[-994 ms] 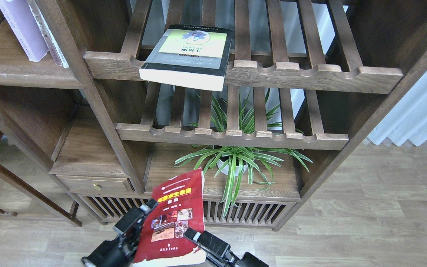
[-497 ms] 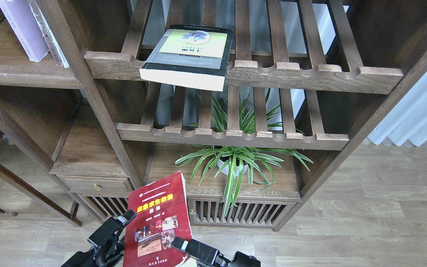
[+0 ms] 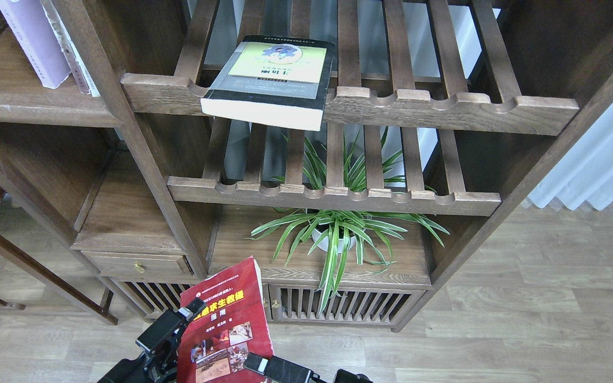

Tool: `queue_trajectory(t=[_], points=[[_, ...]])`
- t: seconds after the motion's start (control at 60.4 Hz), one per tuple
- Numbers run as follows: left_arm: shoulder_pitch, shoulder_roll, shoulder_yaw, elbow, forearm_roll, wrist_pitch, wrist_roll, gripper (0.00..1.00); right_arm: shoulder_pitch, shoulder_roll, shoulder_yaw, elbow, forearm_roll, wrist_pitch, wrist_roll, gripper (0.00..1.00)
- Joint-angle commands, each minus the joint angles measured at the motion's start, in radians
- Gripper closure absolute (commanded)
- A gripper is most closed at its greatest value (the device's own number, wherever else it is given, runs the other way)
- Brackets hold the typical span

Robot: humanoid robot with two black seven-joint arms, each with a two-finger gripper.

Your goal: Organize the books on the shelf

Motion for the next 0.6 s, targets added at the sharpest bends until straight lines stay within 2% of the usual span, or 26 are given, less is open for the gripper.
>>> queue_trajectory(t=[0.0, 0.315, 0.497, 0.58], points=[[-0.007, 0.002, 0.005, 0.001, 0.0, 0.0, -0.001, 0.11, -0.009, 0.0, -0.007, 0.0, -0.006, 0.0, -0.003, 0.97], [-0.026, 0.016, 0.005, 0.017, -0.001, 0.0, 0.003, 0.17, -0.001, -0.011, -0.004, -0.005, -0.001, 0.0, 0.0, 0.97], [-0.011, 0.071, 0.008, 0.02, 0.003, 0.0, 0.002, 0.04, 0.025, -0.012, 0.001, -0.005, 0.024, 0.0, 0.005, 0.97], [-0.001, 0.1, 0.008, 0.017, 0.002, 0.0, 0.0, 0.03, 0.03, -0.012, -0.002, -0.005, 0.024, 0.0, 0.005, 0.97]])
